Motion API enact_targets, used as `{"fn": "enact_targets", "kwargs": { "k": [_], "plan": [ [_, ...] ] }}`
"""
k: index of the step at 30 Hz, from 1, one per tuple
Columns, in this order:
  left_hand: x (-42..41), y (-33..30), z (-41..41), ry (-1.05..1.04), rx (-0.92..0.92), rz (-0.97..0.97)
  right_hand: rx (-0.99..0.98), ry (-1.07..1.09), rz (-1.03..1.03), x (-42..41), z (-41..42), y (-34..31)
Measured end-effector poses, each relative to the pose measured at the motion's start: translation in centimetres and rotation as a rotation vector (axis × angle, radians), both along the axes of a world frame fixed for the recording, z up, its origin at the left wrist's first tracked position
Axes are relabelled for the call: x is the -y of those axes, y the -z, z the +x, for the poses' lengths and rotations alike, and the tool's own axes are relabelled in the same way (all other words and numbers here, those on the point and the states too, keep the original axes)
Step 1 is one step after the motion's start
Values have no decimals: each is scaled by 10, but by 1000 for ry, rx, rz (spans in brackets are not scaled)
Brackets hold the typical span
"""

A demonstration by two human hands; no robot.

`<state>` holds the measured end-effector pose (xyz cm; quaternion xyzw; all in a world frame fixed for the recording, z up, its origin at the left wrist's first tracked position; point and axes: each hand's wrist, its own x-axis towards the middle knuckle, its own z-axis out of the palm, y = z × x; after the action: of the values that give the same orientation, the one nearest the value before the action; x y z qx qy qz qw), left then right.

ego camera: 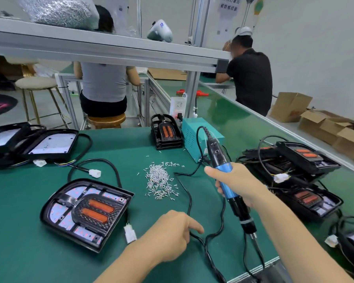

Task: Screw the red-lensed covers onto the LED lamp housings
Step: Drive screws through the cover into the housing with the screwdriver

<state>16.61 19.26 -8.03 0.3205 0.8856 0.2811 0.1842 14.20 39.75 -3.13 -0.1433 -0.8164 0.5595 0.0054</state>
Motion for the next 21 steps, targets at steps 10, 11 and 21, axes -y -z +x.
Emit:
{"fn": "enact_targets", "kwargs": {
  "k": [10,11,21],
  "plan": [
    [-13,5,4,-3,25,48,170,-25,150,8,-31,27],
    [-14,6,2,-23,6,61,177,-28,162,9,-35,27],
    [-18,8,-6,1,105,47,257,70,457,18,-67,53]
  ]
}}
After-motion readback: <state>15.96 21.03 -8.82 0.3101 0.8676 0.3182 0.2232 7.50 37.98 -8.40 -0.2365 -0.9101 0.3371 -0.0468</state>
